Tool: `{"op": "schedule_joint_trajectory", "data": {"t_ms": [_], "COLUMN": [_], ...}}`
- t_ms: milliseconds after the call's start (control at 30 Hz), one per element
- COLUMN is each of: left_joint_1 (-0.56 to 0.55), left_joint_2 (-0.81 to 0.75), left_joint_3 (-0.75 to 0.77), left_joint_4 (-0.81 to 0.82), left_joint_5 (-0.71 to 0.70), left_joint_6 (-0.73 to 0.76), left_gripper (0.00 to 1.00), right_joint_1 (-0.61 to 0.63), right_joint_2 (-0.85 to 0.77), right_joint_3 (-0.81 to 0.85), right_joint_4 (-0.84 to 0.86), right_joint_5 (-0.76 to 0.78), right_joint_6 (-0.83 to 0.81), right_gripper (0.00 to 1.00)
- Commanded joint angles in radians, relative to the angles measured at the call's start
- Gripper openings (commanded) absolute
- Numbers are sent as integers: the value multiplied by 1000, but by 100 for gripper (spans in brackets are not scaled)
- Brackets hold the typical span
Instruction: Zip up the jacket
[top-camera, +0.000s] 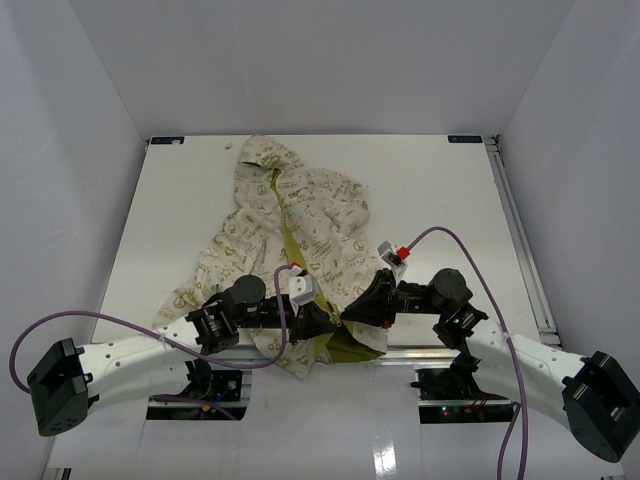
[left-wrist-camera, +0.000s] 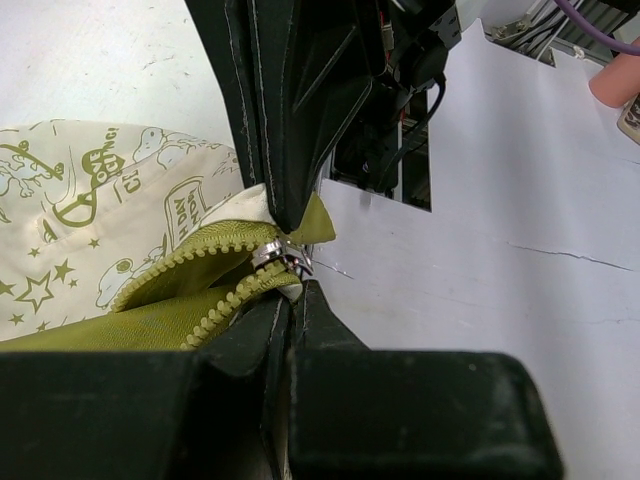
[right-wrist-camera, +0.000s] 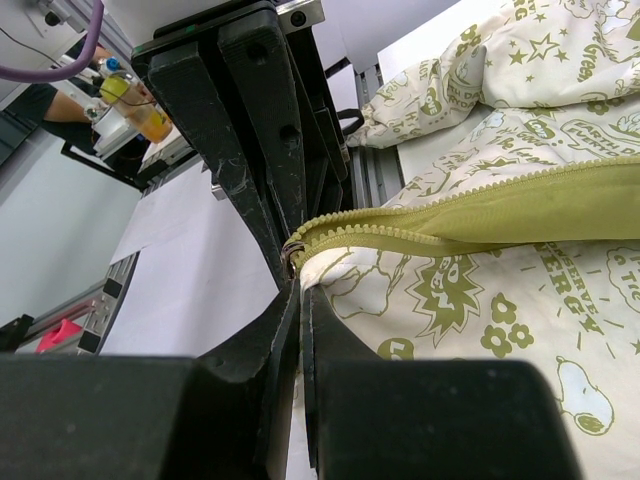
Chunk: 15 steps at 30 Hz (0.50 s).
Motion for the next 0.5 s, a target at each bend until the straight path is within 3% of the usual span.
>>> {"op": "schedule_joint_trajectory", "data": {"t_ms": [0, 467], "left_joint_1": [-5, -5], "left_joint_2": [16, 42], "left_joint_3": [24, 0], "left_joint_4": [2, 46], "left_joint_5": [62, 100], "left_joint_6": [2, 7], "left_gripper": [0, 0], "right_joint_1": [0, 0], "right_joint_2": [-32, 11], "right_joint_3": [64, 89], "right_joint_4": [98, 166], "right_joint_5": [44, 77], "right_joint_6": [4, 22], "right_gripper": [8, 8]}}
